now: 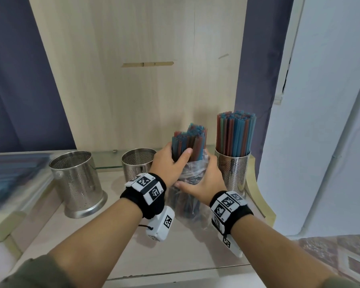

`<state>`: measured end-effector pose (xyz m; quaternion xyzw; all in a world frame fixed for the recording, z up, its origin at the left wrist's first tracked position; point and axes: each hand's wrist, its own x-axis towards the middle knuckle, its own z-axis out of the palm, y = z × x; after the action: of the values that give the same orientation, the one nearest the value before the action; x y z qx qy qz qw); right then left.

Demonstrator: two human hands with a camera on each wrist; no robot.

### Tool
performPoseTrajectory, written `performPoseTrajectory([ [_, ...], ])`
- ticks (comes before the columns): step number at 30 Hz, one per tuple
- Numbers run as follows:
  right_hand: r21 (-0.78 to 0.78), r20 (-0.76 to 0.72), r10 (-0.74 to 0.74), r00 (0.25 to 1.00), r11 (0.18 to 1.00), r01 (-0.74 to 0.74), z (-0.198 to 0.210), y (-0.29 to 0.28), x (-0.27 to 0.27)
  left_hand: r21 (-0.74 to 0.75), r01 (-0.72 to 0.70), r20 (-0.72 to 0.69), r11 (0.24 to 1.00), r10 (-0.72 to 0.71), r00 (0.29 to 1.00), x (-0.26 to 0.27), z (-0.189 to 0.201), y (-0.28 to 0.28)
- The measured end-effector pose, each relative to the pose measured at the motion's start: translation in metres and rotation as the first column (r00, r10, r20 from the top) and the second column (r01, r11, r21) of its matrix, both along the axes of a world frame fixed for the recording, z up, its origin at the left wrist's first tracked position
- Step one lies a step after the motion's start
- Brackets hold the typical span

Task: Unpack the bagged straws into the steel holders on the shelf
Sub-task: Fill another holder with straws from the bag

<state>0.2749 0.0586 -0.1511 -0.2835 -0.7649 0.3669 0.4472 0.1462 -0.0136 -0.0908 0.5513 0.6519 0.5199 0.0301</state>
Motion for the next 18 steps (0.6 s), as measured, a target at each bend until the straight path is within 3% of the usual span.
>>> performPoseTrajectory([
  [4,-0.030,-0.072,-0.023,0.997,0.999,0.020,0.0016,-0.0011,0.0042,-0.008,0.068,0.066,0.998,-0.068,0.996,-0.0011,-0.0006,0.0005],
  [11,-0.021,-0.203,0.089,0.975,0.995,-0.095,-0.0023,0.0056,-0.0028,0.021,0.163,0.182,0.986,-0.165,0.969,-0.0072,0.0011,-0.0044],
  [18,-0.003,-0.218,0.071,0.973,0.997,-0.073,-0.0040,0.0076,-0.0048,0.003,0.120,0.172,0.993,-0.118,0.978,-0.0066,0.0071,-0.0013],
])
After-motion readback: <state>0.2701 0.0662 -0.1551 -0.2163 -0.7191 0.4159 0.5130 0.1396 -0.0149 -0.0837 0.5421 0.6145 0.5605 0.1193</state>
